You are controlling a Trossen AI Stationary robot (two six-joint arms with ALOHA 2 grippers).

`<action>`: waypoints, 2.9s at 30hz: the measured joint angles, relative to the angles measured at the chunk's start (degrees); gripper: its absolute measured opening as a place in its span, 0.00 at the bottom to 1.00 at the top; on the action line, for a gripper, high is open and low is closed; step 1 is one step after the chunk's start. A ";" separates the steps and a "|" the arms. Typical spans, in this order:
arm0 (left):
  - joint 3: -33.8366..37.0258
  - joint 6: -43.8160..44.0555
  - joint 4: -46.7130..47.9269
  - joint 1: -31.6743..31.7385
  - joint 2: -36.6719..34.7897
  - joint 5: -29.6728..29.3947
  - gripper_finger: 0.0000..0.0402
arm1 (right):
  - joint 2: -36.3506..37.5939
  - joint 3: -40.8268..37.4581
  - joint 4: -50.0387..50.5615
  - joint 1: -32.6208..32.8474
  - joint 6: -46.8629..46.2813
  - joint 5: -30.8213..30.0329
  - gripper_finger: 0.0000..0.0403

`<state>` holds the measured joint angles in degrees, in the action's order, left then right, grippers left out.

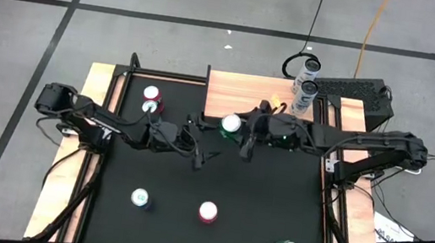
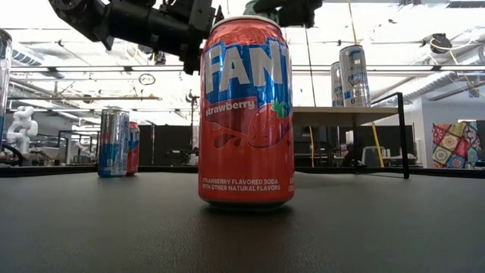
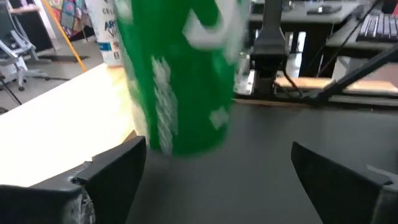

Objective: Place canned beverage on shelf
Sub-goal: Put the top green soda can on the shelf

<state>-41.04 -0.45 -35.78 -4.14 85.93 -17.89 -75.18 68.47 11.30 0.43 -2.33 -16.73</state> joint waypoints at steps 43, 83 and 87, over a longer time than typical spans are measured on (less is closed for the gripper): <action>0.04 -0.05 8.30 -1.57 -4.70 -7.52 0.98 | 2.78 -5.88 -0.04 -22.12 -2.88 -1.03 0.91; -36.72 -7.34 14.46 20.91 13.40 16.91 0.00 | 19.14 -23.98 -3.09 8.99 -15.29 -32.75 0.03; -40.22 -5.84 15.33 22.29 16.13 18.44 0.00 | 20.50 -23.98 -3.05 9.59 -15.96 -26.45 0.01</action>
<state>-81.26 -6.28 -20.45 18.14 102.06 0.55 -54.68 44.49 8.25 10.02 -18.28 -43.18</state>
